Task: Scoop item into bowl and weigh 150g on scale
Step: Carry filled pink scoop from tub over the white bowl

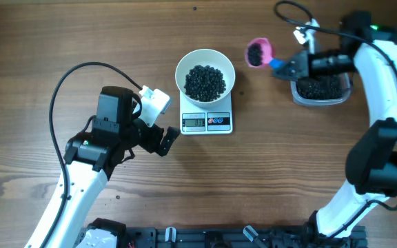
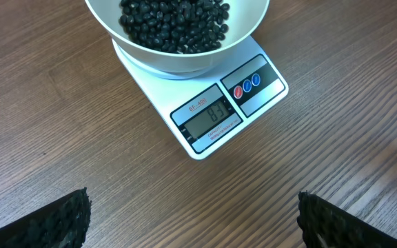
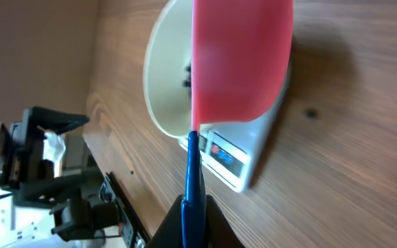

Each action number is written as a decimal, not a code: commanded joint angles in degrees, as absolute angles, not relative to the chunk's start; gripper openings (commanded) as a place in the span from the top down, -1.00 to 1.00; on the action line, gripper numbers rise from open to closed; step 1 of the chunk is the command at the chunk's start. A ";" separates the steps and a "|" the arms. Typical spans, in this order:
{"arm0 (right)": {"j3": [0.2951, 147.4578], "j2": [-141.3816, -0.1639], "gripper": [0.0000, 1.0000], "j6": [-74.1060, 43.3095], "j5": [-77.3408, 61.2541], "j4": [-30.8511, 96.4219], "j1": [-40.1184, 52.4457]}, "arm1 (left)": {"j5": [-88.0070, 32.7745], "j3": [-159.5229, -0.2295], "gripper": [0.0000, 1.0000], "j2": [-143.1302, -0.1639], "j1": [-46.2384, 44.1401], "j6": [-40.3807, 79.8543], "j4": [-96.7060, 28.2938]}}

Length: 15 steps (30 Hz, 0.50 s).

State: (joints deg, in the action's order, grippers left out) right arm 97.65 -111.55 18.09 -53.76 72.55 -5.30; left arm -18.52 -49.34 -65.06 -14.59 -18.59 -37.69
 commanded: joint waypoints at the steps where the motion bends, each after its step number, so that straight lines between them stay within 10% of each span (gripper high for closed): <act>1: 102.28 -110.67 0.91 16.19 -53.32 71.83 -0.19 | -19.44 -48.80 -1.00 -65.49 -14.79 -18.68 -37.54; 15: 105.75 -110.67 0.91 5.26 -14.90 66.85 19.11 | -19.44 -48.80 -1.00 -65.49 -14.79 -18.68 -37.54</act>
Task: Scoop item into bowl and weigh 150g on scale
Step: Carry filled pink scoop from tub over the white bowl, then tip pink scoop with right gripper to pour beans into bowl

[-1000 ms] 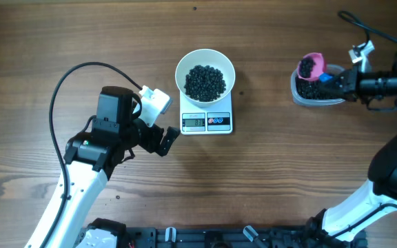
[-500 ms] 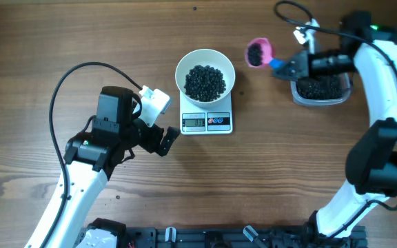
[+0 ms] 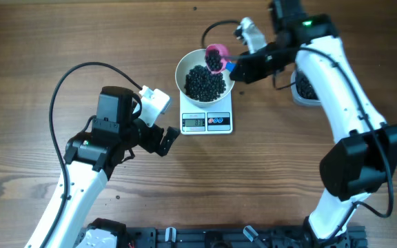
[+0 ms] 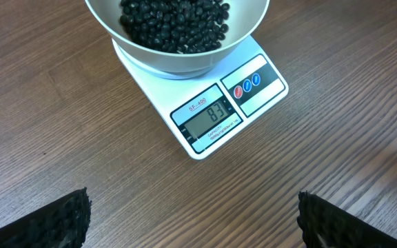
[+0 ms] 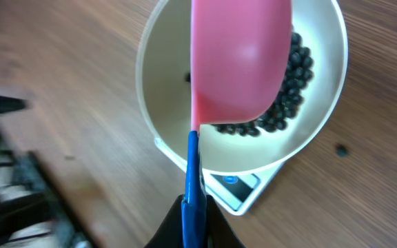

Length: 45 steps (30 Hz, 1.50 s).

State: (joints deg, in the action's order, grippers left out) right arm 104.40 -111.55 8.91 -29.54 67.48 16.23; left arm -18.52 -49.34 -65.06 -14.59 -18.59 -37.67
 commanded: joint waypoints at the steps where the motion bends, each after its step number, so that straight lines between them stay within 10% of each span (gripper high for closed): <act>1: 105.75 -110.67 0.91 4.86 -11.38 66.83 20.29 | -19.44 -48.80 -1.00 -65.49 -14.79 -18.68 -37.54; 45: 105.75 -110.41 0.91 7.31 7.22 64.07 29.91 | -19.44 -48.80 -1.00 -65.49 -14.79 -18.68 -37.54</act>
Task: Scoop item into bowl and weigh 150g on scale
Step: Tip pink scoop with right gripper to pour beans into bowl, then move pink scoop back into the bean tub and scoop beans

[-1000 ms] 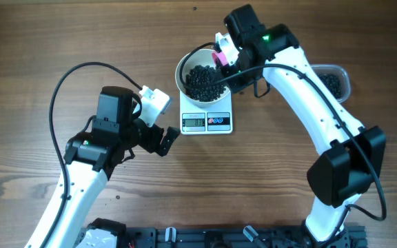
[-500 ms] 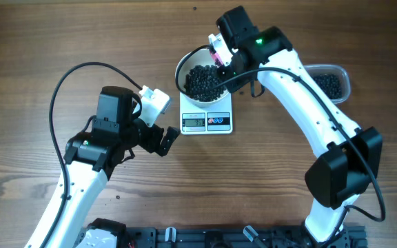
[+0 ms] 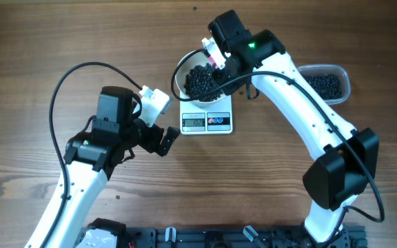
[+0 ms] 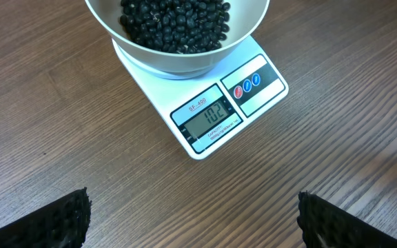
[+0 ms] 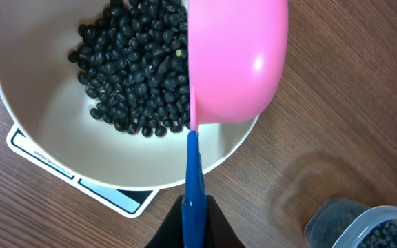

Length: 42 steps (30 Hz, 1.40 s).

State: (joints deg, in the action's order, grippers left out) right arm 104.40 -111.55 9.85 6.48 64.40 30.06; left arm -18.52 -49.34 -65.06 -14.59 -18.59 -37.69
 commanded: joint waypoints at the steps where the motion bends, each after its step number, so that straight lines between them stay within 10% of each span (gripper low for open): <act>1: 105.75 -110.19 0.92 7.31 6.55 64.05 29.71 | -19.44 -48.80 -1.00 -65.49 -14.79 -18.65 -37.54; 20: 105.75 -98.56 0.92 3.49 -7.79 69.19 6.33 | -19.44 -48.80 -1.00 -65.49 -14.79 -18.65 -37.54; 42: 97.49 -104.77 0.92 2.85 14.59 80.18 -6.72 | -19.44 -48.80 -1.00 -65.49 -14.79 -18.68 -37.54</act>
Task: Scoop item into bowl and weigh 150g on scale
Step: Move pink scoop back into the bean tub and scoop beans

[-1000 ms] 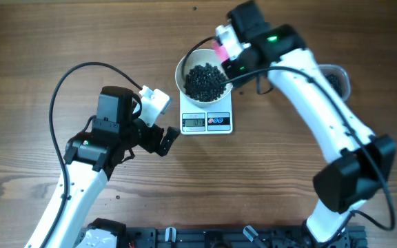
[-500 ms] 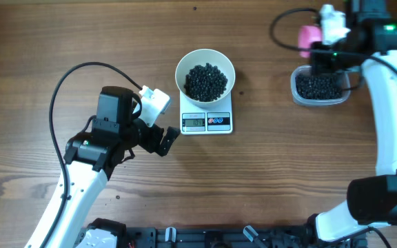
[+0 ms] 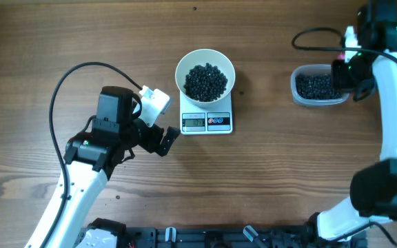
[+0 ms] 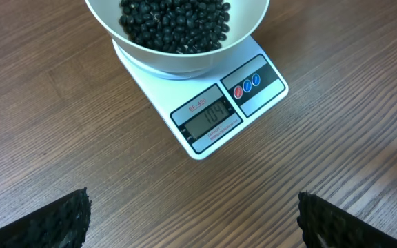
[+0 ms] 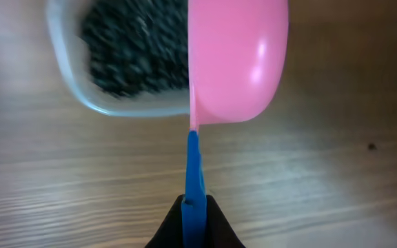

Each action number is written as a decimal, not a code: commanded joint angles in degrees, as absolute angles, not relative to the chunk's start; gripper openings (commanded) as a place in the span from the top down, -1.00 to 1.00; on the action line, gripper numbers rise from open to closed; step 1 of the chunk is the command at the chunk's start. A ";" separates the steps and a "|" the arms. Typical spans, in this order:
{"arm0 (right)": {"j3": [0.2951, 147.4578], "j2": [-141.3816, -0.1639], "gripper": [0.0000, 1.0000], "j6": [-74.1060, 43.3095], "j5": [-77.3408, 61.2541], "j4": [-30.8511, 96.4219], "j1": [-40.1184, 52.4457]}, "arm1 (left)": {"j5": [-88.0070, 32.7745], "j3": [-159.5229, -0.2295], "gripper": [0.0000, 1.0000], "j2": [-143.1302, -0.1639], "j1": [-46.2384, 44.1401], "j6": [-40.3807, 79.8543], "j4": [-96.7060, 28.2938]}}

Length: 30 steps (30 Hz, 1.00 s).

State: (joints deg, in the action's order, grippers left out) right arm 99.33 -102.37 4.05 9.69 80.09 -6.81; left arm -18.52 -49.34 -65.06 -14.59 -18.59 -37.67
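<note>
The white bowl (image 3: 205,76) of black beans sits on the white scale (image 3: 207,122). The scale's display (image 4: 207,116) reads about 104. At the far right, my right gripper (image 3: 344,69) hangs over the clear bean container (image 3: 318,87). It is shut on the blue handle (image 5: 193,165) of the pink scoop (image 5: 236,62). The scoop hides part of the blurred container (image 5: 116,76) from the right wrist view. My left gripper (image 4: 193,224) stands open and holds nothing, low over the table in front of the scale.
A black cable (image 3: 67,83) loops over the wooden table (image 3: 267,179) behind the left arm. The right arm's base (image 3: 364,207) stands at the front right. A tiny dark speck (image 5: 371,146) lies on the wood near the container.
My right gripper, still holding the scoop, has gone from over the bowl to the bean container at the far right. The scale reading rose from 102 to about 104. The left arm is unchanged.
First the scoop, full of beans, was held between container and bowl, with the scale at 83. Then it stood over the bowl's rim, still 83. Then it was tipped over the bowl and the scale read 102. Now it is at the container.
</note>
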 commanded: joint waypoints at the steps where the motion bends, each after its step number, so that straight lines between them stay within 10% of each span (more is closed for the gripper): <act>1: 97.36 -105.38 0.92 2.90 14.59 80.14 -6.72 | -19.44 -48.80 -1.00 -65.49 -14.79 -18.65 -37.54; 30: 97.01 -115.20 0.92 5.19 10.50 77.25 -6.61 | -19.44 -48.80 -1.00 -65.49 -14.79 -18.65 -37.54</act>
